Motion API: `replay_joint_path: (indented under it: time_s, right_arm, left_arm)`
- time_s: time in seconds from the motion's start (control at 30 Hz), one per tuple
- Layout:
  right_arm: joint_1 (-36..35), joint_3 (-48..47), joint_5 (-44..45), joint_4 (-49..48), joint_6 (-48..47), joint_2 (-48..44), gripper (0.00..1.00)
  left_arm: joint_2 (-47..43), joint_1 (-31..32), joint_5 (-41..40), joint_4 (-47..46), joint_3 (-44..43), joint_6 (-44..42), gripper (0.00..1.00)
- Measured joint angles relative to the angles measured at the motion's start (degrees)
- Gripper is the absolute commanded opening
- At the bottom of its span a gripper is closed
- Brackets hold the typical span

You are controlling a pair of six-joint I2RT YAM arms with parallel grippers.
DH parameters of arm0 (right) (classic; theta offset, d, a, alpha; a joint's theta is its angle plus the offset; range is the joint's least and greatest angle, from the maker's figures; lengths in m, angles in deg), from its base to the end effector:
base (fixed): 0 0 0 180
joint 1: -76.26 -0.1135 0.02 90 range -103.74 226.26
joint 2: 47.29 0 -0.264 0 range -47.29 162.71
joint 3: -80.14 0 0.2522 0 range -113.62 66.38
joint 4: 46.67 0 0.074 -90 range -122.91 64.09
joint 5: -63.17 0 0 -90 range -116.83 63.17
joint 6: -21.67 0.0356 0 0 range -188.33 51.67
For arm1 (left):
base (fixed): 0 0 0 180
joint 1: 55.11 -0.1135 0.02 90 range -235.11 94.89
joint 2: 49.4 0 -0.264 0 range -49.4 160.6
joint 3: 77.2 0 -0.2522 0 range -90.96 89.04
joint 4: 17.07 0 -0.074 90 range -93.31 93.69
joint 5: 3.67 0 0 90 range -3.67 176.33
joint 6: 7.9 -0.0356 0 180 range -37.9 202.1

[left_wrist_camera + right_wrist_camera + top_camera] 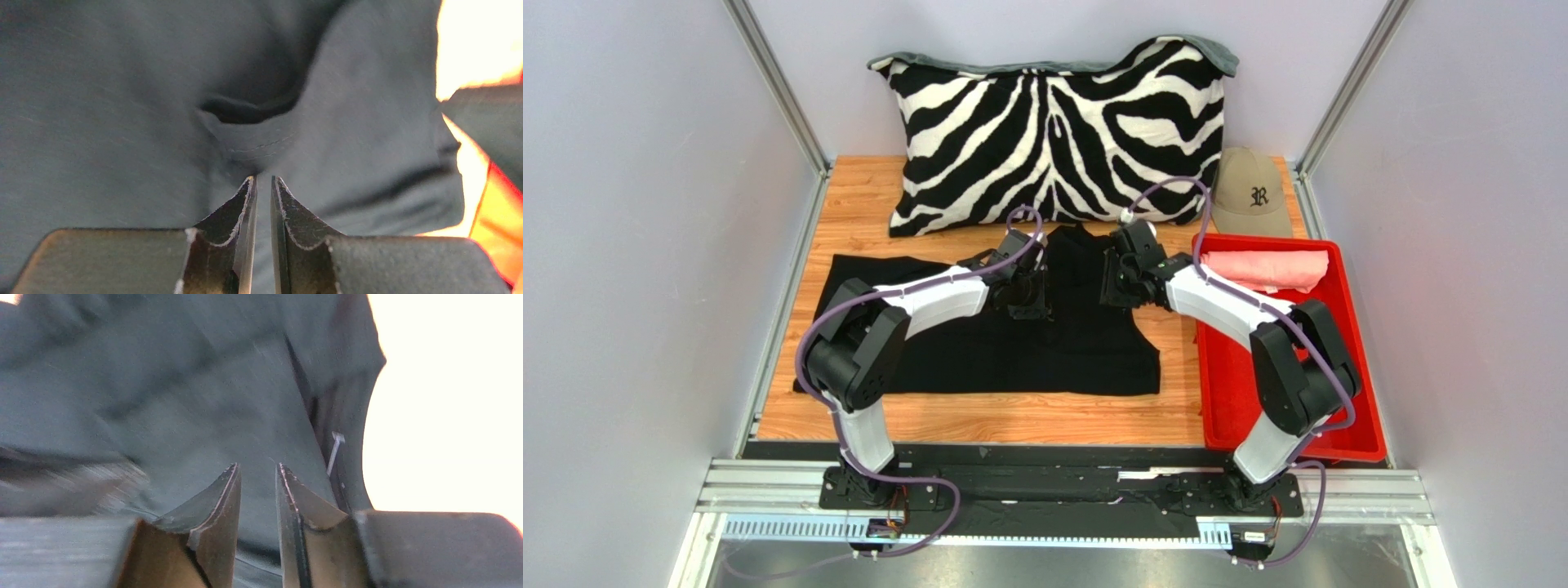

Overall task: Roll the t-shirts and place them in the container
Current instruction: Fold the T-shirt at the center of the board.

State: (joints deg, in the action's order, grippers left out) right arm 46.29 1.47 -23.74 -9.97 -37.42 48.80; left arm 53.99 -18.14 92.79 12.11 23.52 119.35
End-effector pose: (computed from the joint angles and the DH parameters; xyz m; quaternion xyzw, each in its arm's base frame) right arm 0.3066 0.1746 0.2117 0.0161 0.9509 0.1339 0.2785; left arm 0.2986 -0.2298 0.1796 0.0154 0.9477 -0.2323 0.2185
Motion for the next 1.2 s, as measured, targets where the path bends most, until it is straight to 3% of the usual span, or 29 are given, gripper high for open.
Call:
replay_joint_path:
  time_s: [0.23, 0.53, 0.9, 1.1, 1.2]
  right_arm:
    - [0.0, 8.3, -1.5, -1.1, 1.7, 1.3, 0.30]
    - [0.6, 9.8, -1.0, -1.7, 1.8, 0.8, 0.30]
    - [13.2, 18.7, -2.4, -2.3, 1.6, -7.5, 0.31]
    - [13.6, 18.9, -4.8, 0.5, 0.7, -12.0, 0.34]
    - [13.5, 16.7, -5.9, 2.1, 0.5, -14.1, 0.36]
  left_arm:
    - [3.0, -4.2, -1.3, 1.3, -2.6, 0.0, 0.22]
    - [0.9, -8.4, -1.4, 5.5, -2.7, -0.5, 0.27]
    - [-11.7, -22.4, -1.8, 11.0, -8.0, -1.7, 0.30]
    - [-10.9, -27.8, -5.2, 15.1, -9.0, -1.3, 0.33]
    - [-9.3, -28.9, -9.9, 18.6, -10.3, -0.1, 0.43]
